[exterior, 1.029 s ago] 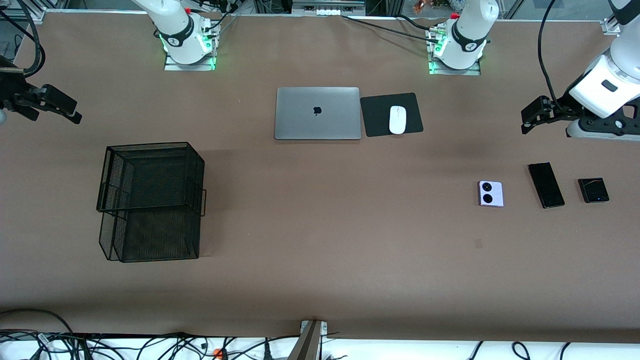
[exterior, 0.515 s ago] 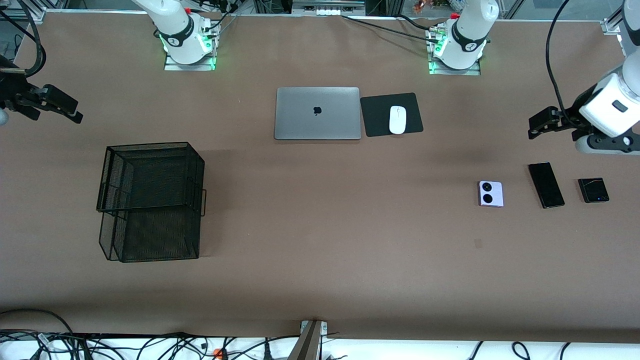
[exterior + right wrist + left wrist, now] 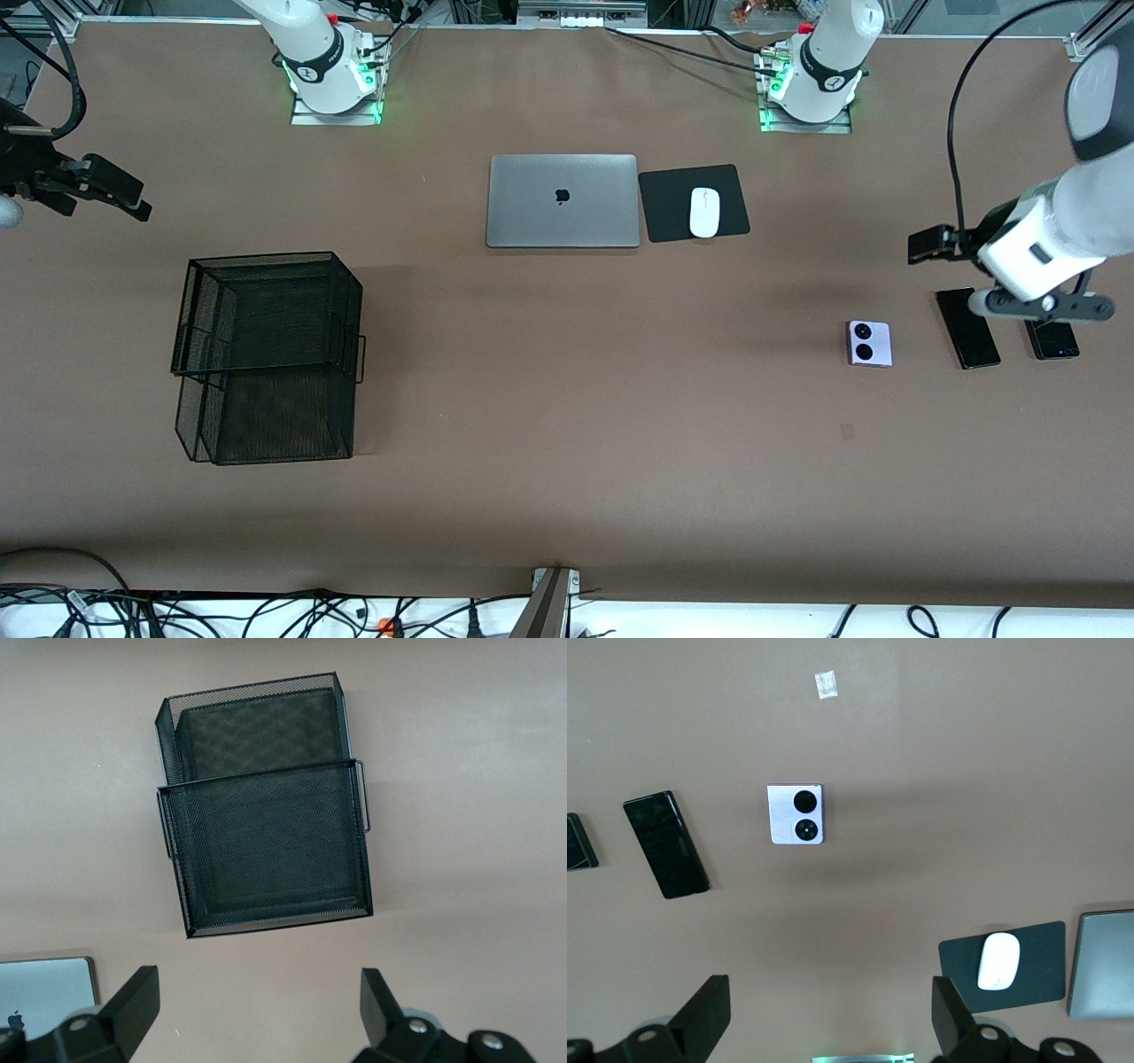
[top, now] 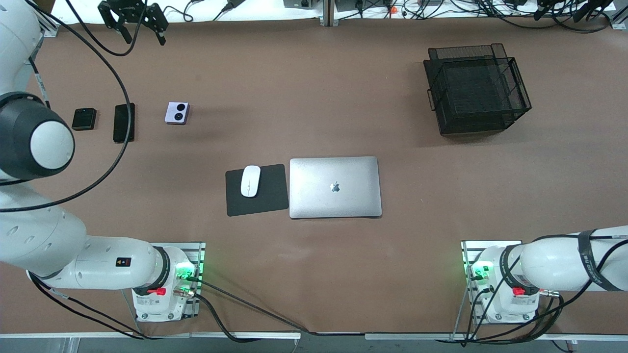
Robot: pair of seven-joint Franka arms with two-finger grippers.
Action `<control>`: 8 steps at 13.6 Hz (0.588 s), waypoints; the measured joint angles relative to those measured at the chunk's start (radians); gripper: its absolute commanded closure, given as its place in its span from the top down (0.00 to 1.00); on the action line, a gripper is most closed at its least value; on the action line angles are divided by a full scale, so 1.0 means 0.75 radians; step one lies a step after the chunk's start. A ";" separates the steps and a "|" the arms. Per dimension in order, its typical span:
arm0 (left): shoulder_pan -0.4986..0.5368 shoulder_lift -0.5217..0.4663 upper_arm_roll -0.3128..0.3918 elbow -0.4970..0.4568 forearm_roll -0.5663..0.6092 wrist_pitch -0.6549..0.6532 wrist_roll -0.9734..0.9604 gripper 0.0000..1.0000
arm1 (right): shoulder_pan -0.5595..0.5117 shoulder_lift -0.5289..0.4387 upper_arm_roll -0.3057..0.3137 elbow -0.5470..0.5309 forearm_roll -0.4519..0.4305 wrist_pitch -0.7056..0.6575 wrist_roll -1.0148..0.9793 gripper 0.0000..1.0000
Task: Place phones with both arms
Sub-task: 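Move the left gripper over the white square flip phone, then lower the left gripper and grasp the white flip phone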
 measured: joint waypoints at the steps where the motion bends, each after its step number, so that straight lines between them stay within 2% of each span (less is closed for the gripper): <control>1: 0.012 0.020 0.001 -0.029 0.000 0.055 0.010 1.00 | 0.000 0.003 0.000 0.000 0.000 0.000 0.000 1.00; 6: 0.069 0.047 0.004 -0.326 0.040 0.463 0.029 1.00 | 0.001 0.020 0.003 -0.004 0.000 -0.011 0.000 1.00; 8: 0.081 0.049 0.004 -0.479 0.045 0.708 0.058 1.00 | 0.001 0.030 0.008 -0.005 0.000 -0.023 0.000 1.00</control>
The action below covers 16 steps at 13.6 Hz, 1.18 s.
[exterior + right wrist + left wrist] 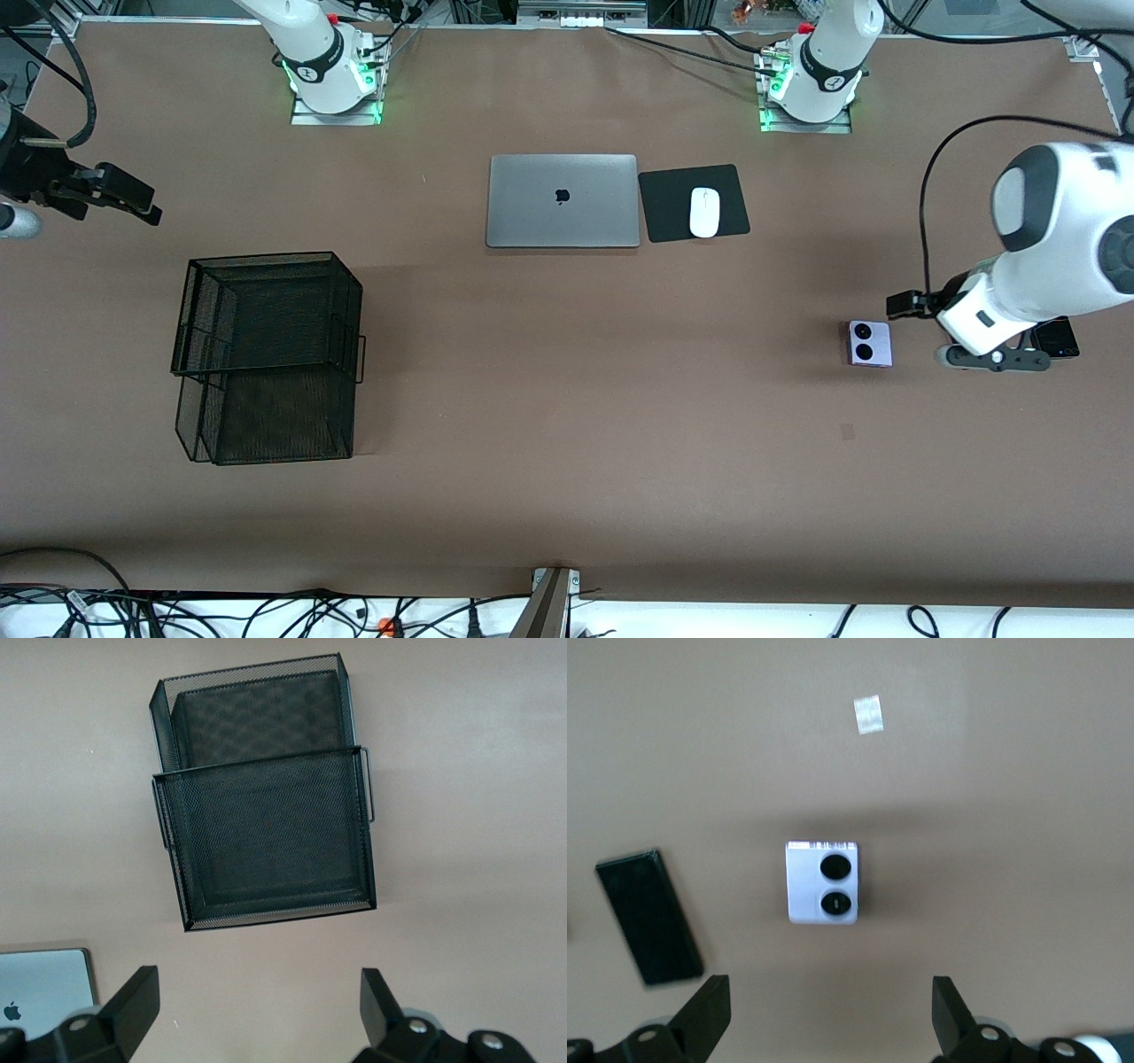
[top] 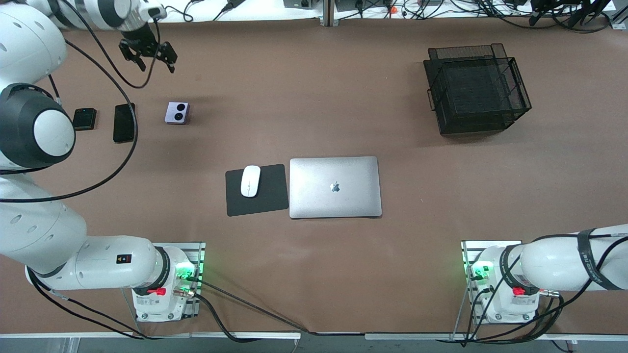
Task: Place phones with both arms
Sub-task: 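Lower the left gripper and grasp the white flip phone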
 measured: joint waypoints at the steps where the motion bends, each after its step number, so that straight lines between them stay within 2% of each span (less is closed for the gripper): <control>1: 0.004 0.002 0.001 -0.088 0.001 0.152 0.016 1.00 | 0.001 0.003 0.001 0.000 0.000 -0.007 0.000 1.00; 3: 0.022 0.016 0.002 -0.234 0.002 0.398 0.063 1.00 | 0.001 0.007 0.004 -0.001 0.000 -0.019 0.000 1.00; 7: 0.056 0.067 0.003 -0.389 0.002 0.663 0.097 1.00 | 0.003 0.026 0.006 -0.001 0.003 -0.022 0.000 1.00; 12: 0.080 0.198 0.003 -0.416 0.002 0.839 0.101 1.00 | 0.004 0.043 0.006 -0.002 0.073 -0.022 0.000 1.00; 16: 0.093 0.245 0.003 -0.416 0.002 0.866 0.104 1.00 | 0.004 0.043 0.006 -0.011 0.074 -0.050 0.000 1.00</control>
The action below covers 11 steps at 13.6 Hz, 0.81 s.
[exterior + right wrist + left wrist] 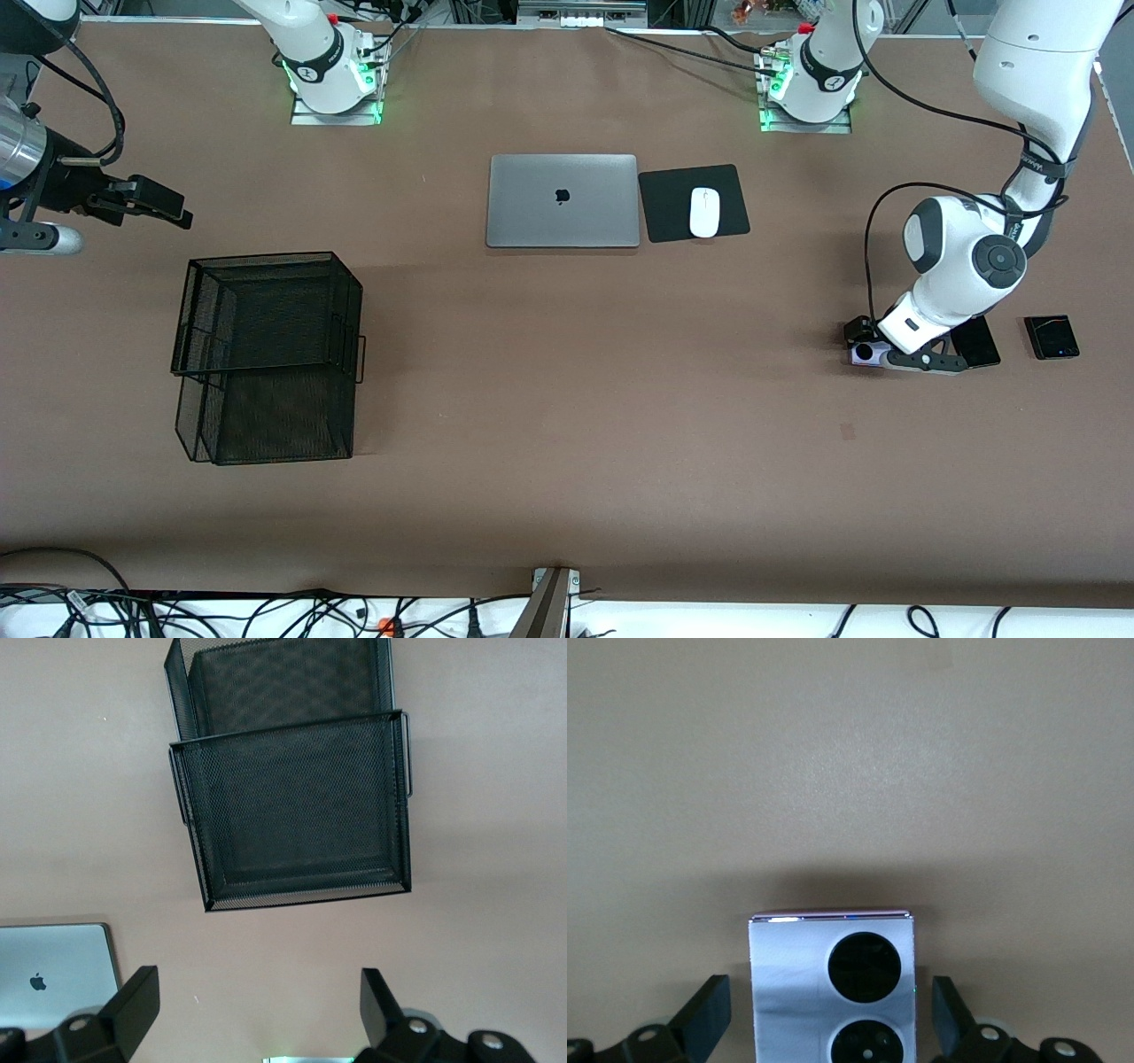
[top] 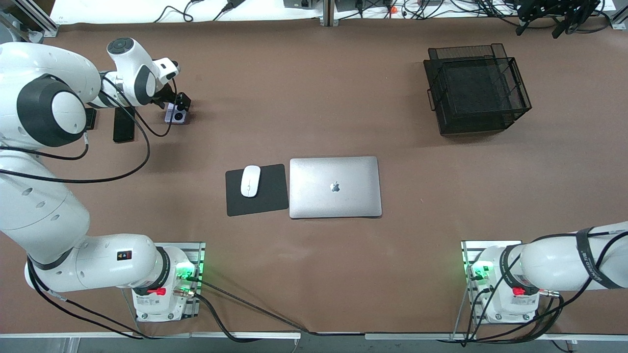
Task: Place phones with both arms
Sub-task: 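Lower the left gripper and grasp the white flip phone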
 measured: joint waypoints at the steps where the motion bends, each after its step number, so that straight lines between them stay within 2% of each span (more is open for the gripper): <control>1: 0.000 0.003 0.000 -0.001 0.000 0.000 0.000 1.00 | 0.000 0.000 0.000 0.000 0.000 -0.017 -0.001 1.00; 4: 0.001 0.025 0.000 -0.004 0.000 0.000 0.000 1.00 | 0.005 0.000 0.001 0.000 0.003 -0.059 -0.036 1.00; 5: 0.001 0.035 0.000 -0.004 0.000 0.000 0.000 0.89 | 0.009 0.000 0.001 -0.001 0.006 -0.064 -0.040 1.00; 6: 0.001 0.042 0.000 -0.004 0.000 0.001 0.000 0.52 | 0.014 0.001 0.002 -0.003 0.026 -0.064 -0.040 1.00; 7: 0.002 0.044 0.000 -0.004 0.000 0.001 0.000 0.30 | 0.016 0.001 0.002 -0.005 0.074 -0.063 -0.039 1.00; 8: 0.003 0.040 -0.001 -0.004 0.000 0.002 0.003 0.23 | 0.017 0.002 0.002 -0.006 0.119 -0.060 -0.032 1.00; 11: 0.003 0.041 -0.001 0.004 0.000 0.004 0.007 0.23 | 0.017 0.003 0.002 -0.008 0.147 -0.036 0.017 1.00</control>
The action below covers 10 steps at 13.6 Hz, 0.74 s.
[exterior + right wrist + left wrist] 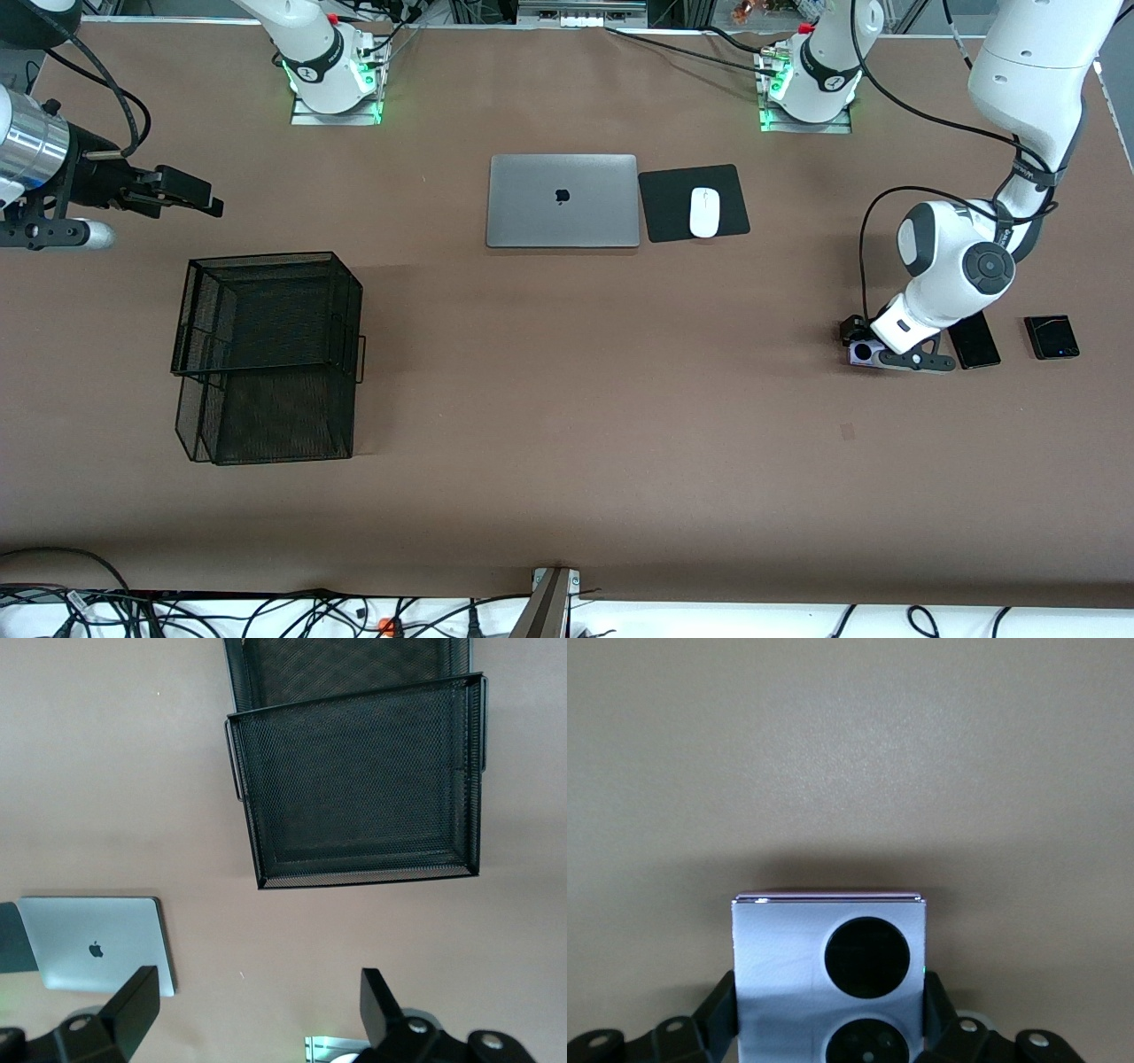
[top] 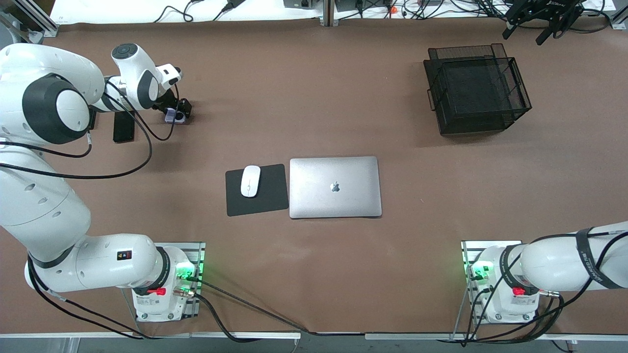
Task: Place phones with both arms
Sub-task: 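Lower the left gripper and grasp the white flip phone, then set the white phone beside the laptop while the right gripper approaches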
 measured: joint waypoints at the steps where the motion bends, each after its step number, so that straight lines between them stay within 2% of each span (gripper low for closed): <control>1: 0.000 -0.002 0.000 0.014 0.000 0.000 0.000 0.23 | 0.000 0.000 0.000 -0.001 0.000 0.010 0.009 1.00; 3: -0.001 -0.020 -0.006 0.068 0.000 -0.034 0.001 0.23 | 0.000 0.002 0.000 -0.003 0.000 0.031 0.014 1.00; 4: -0.004 -0.033 -0.013 0.117 0.000 -0.115 0.001 0.23 | 0.000 0.003 0.000 -0.004 0.000 0.045 0.014 1.00; 8: -0.016 -0.067 -0.098 0.419 0.000 -0.624 0.000 0.24 | 0.004 0.017 0.000 -0.006 0.000 0.092 0.015 1.00; 10: -0.021 -0.067 -0.179 0.562 0.000 -0.779 -0.001 0.26 | 0.007 0.022 0.000 -0.006 0.000 0.099 0.015 1.00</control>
